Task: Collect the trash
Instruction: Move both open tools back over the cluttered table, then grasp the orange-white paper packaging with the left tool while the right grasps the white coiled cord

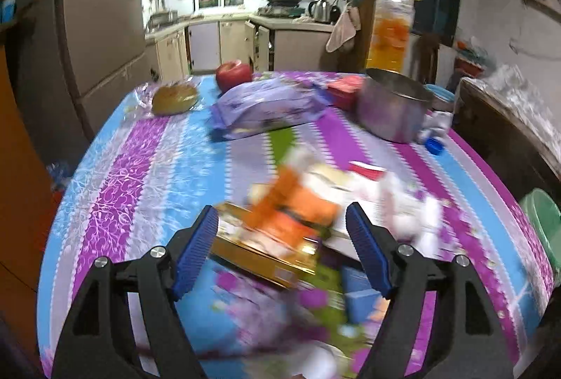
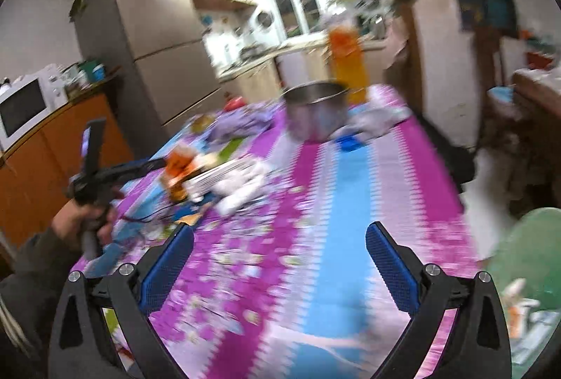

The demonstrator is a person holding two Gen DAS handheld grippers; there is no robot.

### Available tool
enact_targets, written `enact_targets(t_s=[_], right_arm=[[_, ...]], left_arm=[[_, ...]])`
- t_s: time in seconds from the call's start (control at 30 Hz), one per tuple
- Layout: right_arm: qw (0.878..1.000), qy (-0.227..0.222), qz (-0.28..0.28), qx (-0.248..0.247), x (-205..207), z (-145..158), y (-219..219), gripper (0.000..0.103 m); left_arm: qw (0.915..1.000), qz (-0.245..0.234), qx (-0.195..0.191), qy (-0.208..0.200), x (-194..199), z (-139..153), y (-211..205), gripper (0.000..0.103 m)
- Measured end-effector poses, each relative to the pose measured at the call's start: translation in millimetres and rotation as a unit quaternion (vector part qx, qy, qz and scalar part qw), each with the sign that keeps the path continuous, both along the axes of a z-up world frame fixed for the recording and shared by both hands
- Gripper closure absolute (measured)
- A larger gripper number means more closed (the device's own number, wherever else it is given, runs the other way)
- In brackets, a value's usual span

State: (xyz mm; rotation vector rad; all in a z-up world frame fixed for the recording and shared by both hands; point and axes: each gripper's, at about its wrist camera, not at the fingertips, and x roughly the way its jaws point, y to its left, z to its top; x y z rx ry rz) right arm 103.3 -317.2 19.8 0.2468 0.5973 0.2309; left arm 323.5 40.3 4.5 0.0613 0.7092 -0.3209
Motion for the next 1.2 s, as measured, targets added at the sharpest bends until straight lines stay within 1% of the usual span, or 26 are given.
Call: enact_targets(t_s=[0.07, 0.1, 0.17, 0.23, 0.27, 0.3, 0.33, 0.37, 0.4, 0.47, 0.5, 0.53, 0.57, 0.73, 0.9, 0.97, 1.03, 1.07, 1.1, 1.13, 1.2], right_arm=[[1.000, 0.015, 0.022, 0.014, 21.9, -5.7, 21.3, 0.006], [0.999, 0.021, 0.028, 0.020, 29.7, -8.0, 29.8, 0.008], [0.998, 0.037, 0.038, 0.031, 50.9, -12.4, 46.2, 0.011], [0.997, 0.048, 0.044, 0.040, 67.2, -14.9, 58.5, 0.019], [0.997, 0.052, 0.046, 0.041, 73.0, -16.2, 63.6, 0.022], [0.996, 0.059, 0.049, 0.043, 83.0, -18.7, 71.0, 0.028], [0.996, 0.066, 0.049, 0.043, 92.0, -21.6, 75.9, 0.034], [0.995, 0.075, 0.048, 0.042, 101.3, -24.8, 83.2, 0.038], [0.995, 0.082, 0.046, 0.041, 109.2, -28.6, 85.8, 0.042], [0.994, 0.100, 0.037, 0.040, 122.4, -37.2, 89.6, 0.047], [0.993, 0.111, 0.031, 0.039, 129.7, -42.4, 93.1, 0.051], [0.992, 0.118, 0.025, 0.036, 136.9, -46.7, 95.7, 0.051], [0.991, 0.124, 0.020, 0.036, 142.7, -50.6, 97.6, 0.052], [0.987, 0.157, -0.022, 0.018, 172.6, -70.7, 107.9, 0.052], [0.986, 0.158, -0.046, -0.010, 186.8, -78.8, 115.8, 0.052], [0.987, 0.153, -0.046, -0.021, 187.5, -79.4, 119.0, 0.055], [0.988, 0.147, -0.045, -0.022, 186.9, -79.5, 119.8, 0.063], [0.988, 0.143, -0.046, -0.023, 185.0, -79.3, 118.8, 0.073], [0.989, 0.142, -0.047, -0.022, 183.0, -79.0, 117.7, 0.074], [0.989, 0.136, -0.049, -0.022, 179.3, -77.9, 115.9, 0.083], [0.990, 0.125, -0.052, -0.024, 170.3, -73.6, 112.1, 0.083]], left_arm=[[0.9998, -0.017, 0.006, 0.009, 15.1, -6.4, 3.2, 0.031], [0.9993, -0.033, 0.009, 0.011, 20.3, -8.7, 1.2, 0.031], [0.9982, -0.058, 0.011, 0.013, 20.6, -12.0, -3.7, 0.031], [0.9970, -0.074, 0.017, 0.013, 19.9, -16.8, -13.9, 0.031], [0.9967, -0.077, 0.022, 0.014, 23.8, -19.3, -14.7, 0.035], [0.9963, -0.081, 0.021, 0.019, 28.0, -22.1, -14.5, 0.043], [0.9962, -0.082, 0.017, 0.024, 29.8, -25.2, -14.6, 0.048], [0.9961, -0.081, 0.014, 0.031, 32.8, -28.3, -14.2, 0.060], [0.9957, -0.085, 0.007, 0.035, 33.6, -30.7, -13.7, 0.067], [0.9955, -0.090, 0.001, 0.030, 31.0, -31.9, -13.9, 0.074], [0.9954, -0.092, 0.002, 0.027, 30.4, -32.1, -14.7, 0.082], [0.9953, -0.093, 0.001, 0.024, 28.1, -31.7, -15.0, 0.084], [0.9956, -0.090, 0.003, 0.023, 27.0, -31.9, -14.8, 0.091], [0.9958, -0.088, -0.014, 0.023, 24.4, -36.1, -12.5, 0.092], [0.9956, -0.089, -0.019, 0.021, 21.1, -38.0, -14.6, 0.092], [0.9957, -0.090, -0.016, 0.018, 18.6, -37.2, -17.5, 0.092], [0.9960, -0.088, -0.011, 0.013, 16.1, -36.9, -20.1, 0.094], [0.9961, -0.087, -0.012, 0.010, 13.7, -36.2, -21.5, 0.094], [0.9961, -0.087, -0.014, 0.008, 11.4, -35.3, -22.3, 0.094], [0.9963, -0.085, -0.015, 0.005, 9.0, -34.4, -22.6, 0.094], [0.9965, -0.082, -0.016, -0.009, -1.0, -27.6, -25.6, 0.094]])
